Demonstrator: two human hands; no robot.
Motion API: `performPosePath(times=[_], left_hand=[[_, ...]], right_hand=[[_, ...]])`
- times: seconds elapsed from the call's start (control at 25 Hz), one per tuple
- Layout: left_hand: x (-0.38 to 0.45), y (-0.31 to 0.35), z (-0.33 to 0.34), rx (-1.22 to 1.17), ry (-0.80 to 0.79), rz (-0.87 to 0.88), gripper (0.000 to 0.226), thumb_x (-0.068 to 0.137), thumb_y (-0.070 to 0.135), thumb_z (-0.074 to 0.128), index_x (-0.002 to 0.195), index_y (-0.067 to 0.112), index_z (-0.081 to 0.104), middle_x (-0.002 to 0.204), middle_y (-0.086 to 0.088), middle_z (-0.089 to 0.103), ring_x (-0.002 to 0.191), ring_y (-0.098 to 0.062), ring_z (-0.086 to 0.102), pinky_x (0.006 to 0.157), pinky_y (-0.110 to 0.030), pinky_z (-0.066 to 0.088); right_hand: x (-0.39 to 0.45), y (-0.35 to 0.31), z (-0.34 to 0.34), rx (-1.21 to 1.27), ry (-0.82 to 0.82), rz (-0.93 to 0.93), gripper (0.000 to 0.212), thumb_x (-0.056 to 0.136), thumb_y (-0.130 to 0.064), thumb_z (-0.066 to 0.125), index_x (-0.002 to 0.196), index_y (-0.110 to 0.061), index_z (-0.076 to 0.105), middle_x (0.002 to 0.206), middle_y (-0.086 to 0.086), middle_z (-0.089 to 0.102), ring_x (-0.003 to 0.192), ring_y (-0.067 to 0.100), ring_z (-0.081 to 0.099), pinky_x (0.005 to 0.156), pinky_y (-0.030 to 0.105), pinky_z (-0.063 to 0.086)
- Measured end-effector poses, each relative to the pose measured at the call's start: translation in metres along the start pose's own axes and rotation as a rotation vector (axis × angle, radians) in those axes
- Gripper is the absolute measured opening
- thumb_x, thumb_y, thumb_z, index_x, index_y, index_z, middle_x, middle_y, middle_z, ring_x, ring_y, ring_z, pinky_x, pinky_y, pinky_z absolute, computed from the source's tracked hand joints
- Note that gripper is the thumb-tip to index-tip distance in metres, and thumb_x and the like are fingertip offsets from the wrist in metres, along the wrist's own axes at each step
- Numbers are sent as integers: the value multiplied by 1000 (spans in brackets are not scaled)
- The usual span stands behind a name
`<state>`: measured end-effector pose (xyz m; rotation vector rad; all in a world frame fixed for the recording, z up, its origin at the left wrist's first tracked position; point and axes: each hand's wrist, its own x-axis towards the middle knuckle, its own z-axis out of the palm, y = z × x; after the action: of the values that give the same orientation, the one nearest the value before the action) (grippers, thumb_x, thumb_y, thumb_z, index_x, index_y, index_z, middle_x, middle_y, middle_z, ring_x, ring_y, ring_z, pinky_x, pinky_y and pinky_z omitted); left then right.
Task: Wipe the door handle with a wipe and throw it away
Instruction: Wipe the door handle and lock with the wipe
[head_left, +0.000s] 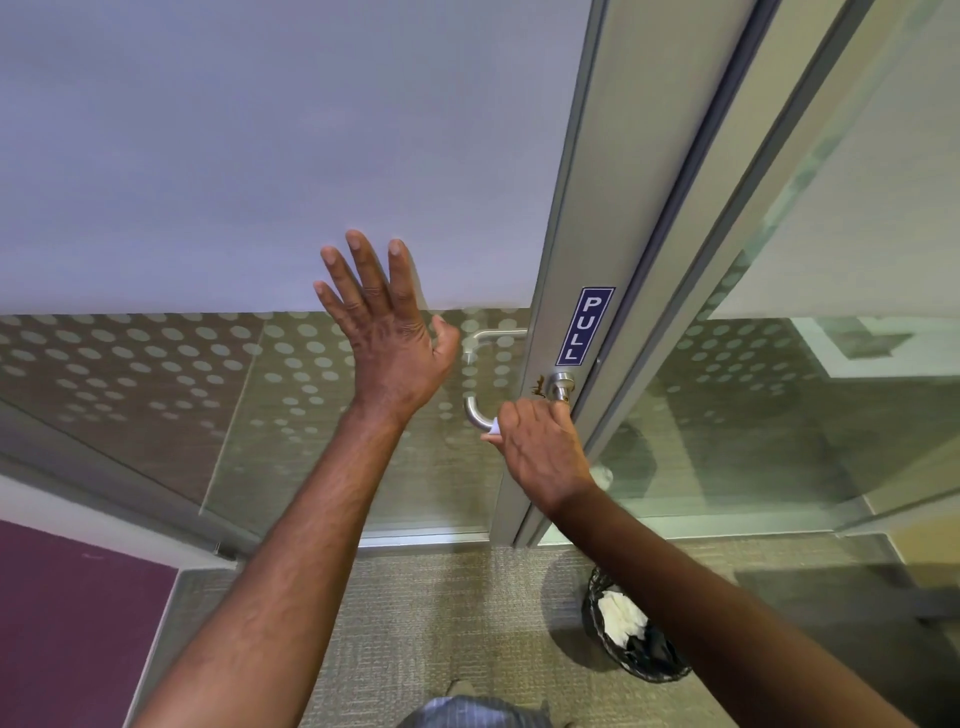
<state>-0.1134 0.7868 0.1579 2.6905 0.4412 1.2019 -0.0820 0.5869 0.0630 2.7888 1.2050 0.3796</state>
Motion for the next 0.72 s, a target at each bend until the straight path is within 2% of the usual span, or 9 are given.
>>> performPosePath(times=[0.08, 0.16, 0.28, 0.48, 0.6, 0.72], left_hand=[[2, 6, 1, -14, 9, -33, 118, 76, 19, 58, 161, 22, -24, 161, -36, -9, 148, -60, -15, 119, -61, -24], [2, 14, 2, -29, 17, -67, 109, 72, 15, 58, 160, 7, -7, 161, -42, -1, 146, -64, -8, 118, -67, -18], [1, 16, 1, -31, 13, -70, 101, 72, 13, 57, 156, 1, 2, 161, -46, 4, 147, -67, -5, 119, -61, -22], [-1, 13, -2, -21, 8, -58, 100, 78, 15, 58, 158, 4, -1, 162, -44, 2, 148, -63, -8, 120, -58, -23], [-2, 8, -1, -5, 9, -31, 112, 82, 19, 57, 162, 19, -21, 163, -36, -7, 149, -59, -11, 121, -56, -24], [-4, 2, 2, 4, 16, -24, 115, 83, 21, 58, 159, 27, -28, 163, -31, -11, 154, -49, -23, 121, -54, -26]], right_hand=[[6, -12, -9, 39, -56, 24, 49, 107, -54, 20, 105, -16, 50, 90, 4, 49, 81, 21, 44, 88, 40, 40], [13, -30, -14, 79, -32, 83, 51, 108, -54, 18, 104, -16, 52, 87, 4, 51, 77, 22, 41, 87, 41, 40], [12, -41, -10, 149, 69, 142, 46, 110, -50, 24, 104, -16, 54, 87, 4, 55, 77, 22, 43, 85, 41, 43], [-17, -6, 19, 156, 207, -10, 24, 107, -33, 50, 127, -18, 52, 109, 3, 60, 97, 23, 58, 92, 40, 45], [-34, 4, 30, 169, 269, 59, 47, 97, -17, 63, 144, -20, 53, 131, 2, 64, 122, 26, 58, 98, 41, 34], [-54, 8, 32, 227, 324, 147, 52, 101, -25, 56, 153, -20, 50, 150, 2, 55, 138, 27, 43, 100, 44, 33]])
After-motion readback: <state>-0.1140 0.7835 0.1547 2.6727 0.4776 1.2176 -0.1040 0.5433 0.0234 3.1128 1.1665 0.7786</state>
